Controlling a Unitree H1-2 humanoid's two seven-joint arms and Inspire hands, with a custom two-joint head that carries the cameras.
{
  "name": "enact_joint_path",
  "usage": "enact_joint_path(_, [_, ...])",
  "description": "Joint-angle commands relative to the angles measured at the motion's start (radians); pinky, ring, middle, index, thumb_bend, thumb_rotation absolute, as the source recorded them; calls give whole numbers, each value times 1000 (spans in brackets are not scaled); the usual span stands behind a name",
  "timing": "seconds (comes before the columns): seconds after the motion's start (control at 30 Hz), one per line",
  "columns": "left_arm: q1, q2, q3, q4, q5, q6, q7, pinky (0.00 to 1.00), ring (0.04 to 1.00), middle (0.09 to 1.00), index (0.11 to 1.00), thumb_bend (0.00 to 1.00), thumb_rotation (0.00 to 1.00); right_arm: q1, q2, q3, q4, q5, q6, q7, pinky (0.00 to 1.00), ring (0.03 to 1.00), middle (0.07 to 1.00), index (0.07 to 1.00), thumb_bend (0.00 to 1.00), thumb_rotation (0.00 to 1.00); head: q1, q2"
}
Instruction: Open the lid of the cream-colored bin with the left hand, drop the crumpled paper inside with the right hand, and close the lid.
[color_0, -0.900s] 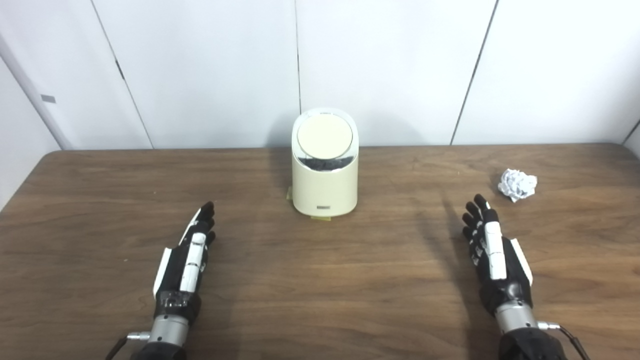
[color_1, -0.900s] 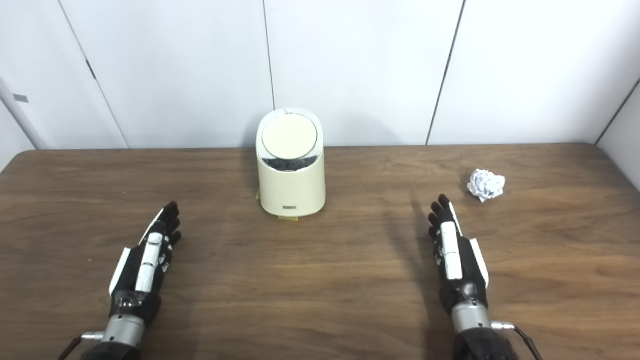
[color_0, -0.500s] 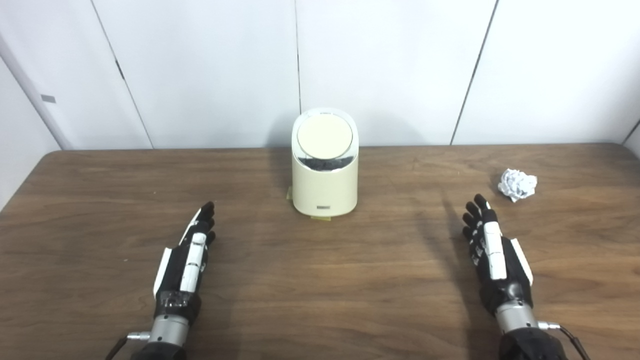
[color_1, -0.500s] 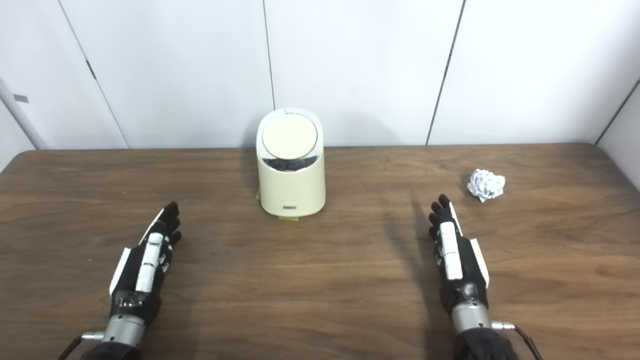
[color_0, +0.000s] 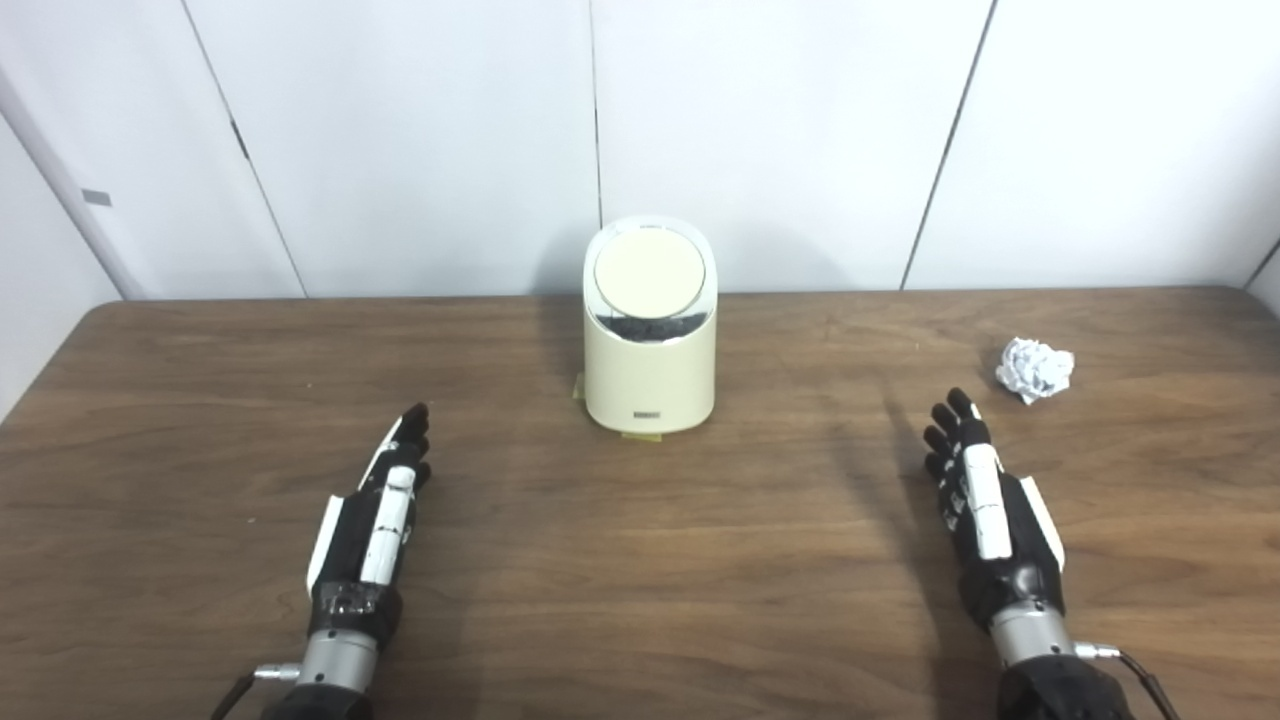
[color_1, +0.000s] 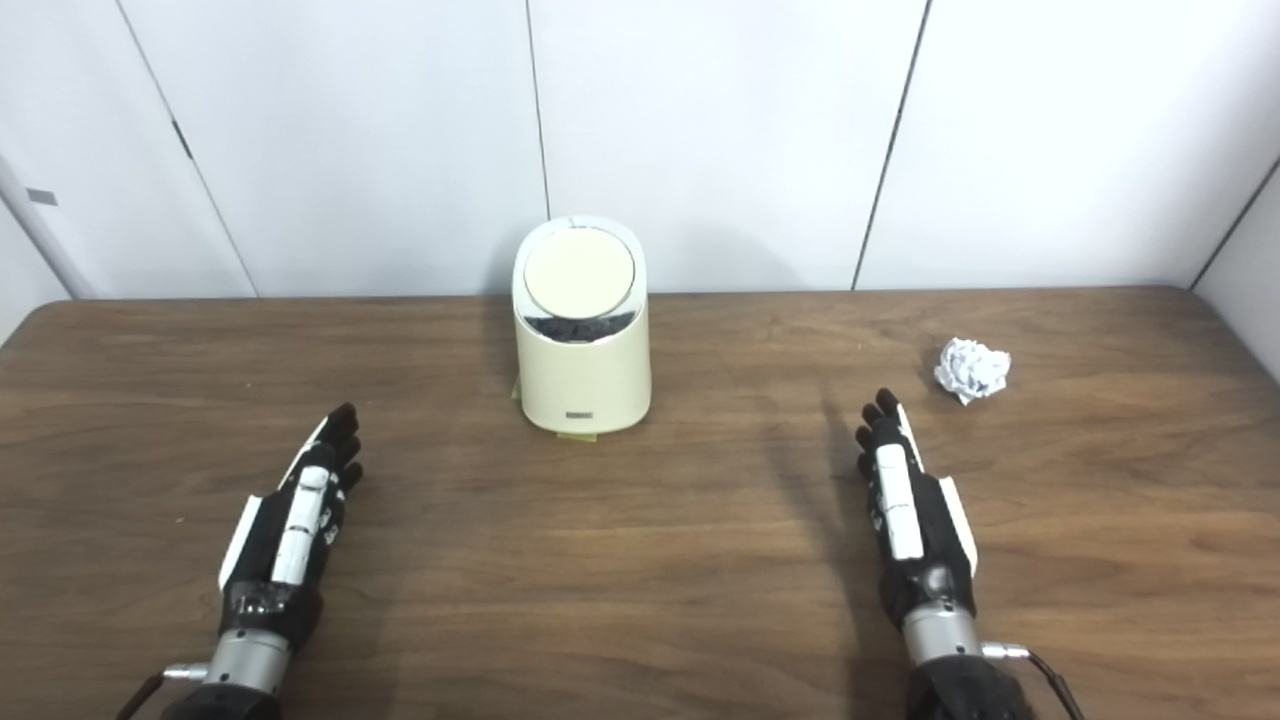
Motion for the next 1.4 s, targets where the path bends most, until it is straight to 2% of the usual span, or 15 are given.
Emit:
enact_joint_path(0.0, [-11,4,-2,20,5,-16,2,1000,1000,983,988,506,854,-33,1,-3,-16,10,-35,10,991,975,980,1000,544,930,-1,1])
enact_joint_path(0.27, [-7,8,-6,47,10,-43,-4,1000,1000,978,991,512,837,-25,10,7,0,-5,-56,3,987,968,979,1000,551,907,13,-64])
enact_joint_path(0.3, [-7,10,-8,53,18,-49,-3,1000,1000,976,988,509,836,-24,11,7,9,-6,-64,3,986,967,980,1000,554,905,22,-92])
enact_joint_path(0.37, [-8,12,-13,57,30,-56,-2,1000,1000,975,982,519,824,-22,12,6,23,-5,-78,3,984,964,980,1000,548,903,26,-112])
enact_joint_path(0.4, [-12,13,-20,44,50,-57,3,1000,1000,973,979,520,803,-22,11,5,34,-2,-88,5,983,962,981,1000,525,903,30,-123])
enact_joint_path(0.43, [-15,14,-24,33,65,-57,6,1000,994,956,963,519,698,-21,10,4,41,1,-95,7,986,966,985,1000,510,908,30,-123])
enact_joint_path(0.47, [-24,13,-32,8,100,-47,19,1000,991,951,957,518,661,-21,7,4,54,-1,-108,8,987,967,987,1000,504,910,40,-144])
enact_joint_path(0.53, [-45,11,-42,-26,152,-26,39,984,962,918,951,600,544,-23,2,5,77,-8,-129,8,989,968,989,1000,510,919,51,-158])
enact_joint_path(0.63, [-95,14,-59,-63,223,9,58,945,941,904,953,704,471,-28,-4,7,105,-12,-153,9,989,965,988,1000,536,891,63,-172])
enact_joint_path(0.73, [-157,9,-59,-78,218,33,55,919,924,900,951,753,387,-32,-13,13,126,-23,-172,14,981,958,986,1000,550,878,75,-190])
enact_joint_path(0.83, [-233,13,-61,-96,233,89,52,886,901,893,942,811,339,-37,-16,17,143,-29,-188,15,981,953,984,1000,556,874,82,-206])
enact_joint_path(0.93, [-312,36,-75,-114,277,150,43,863,900,899,932,848,350,-42,-16,17,159,-29,-198,16,980,948,979,1000,553,861,85,-218])
enact_joint_path(1.07, [-407,65,-93,-108,320,183,32,859,893,891,904,864,377,-51,-18,18,181,-27,-204,21,986,949,982,1000,532,862,91,-226])
enact_joint_path(1.23, [-489,91,-109,-100,338,245,6,872,902,901,905,849,356,-59,-19,25,194,-39,-209,23,976,946,982,1000,538,883,93,-230])
enact_joint_path(1.37, [-563,124,-150,-62,391,283,-21,859,894,897,908,863,367,-66,-16,26,207,-48,-213,21,972,943,982,1000,537,900,93,-233])
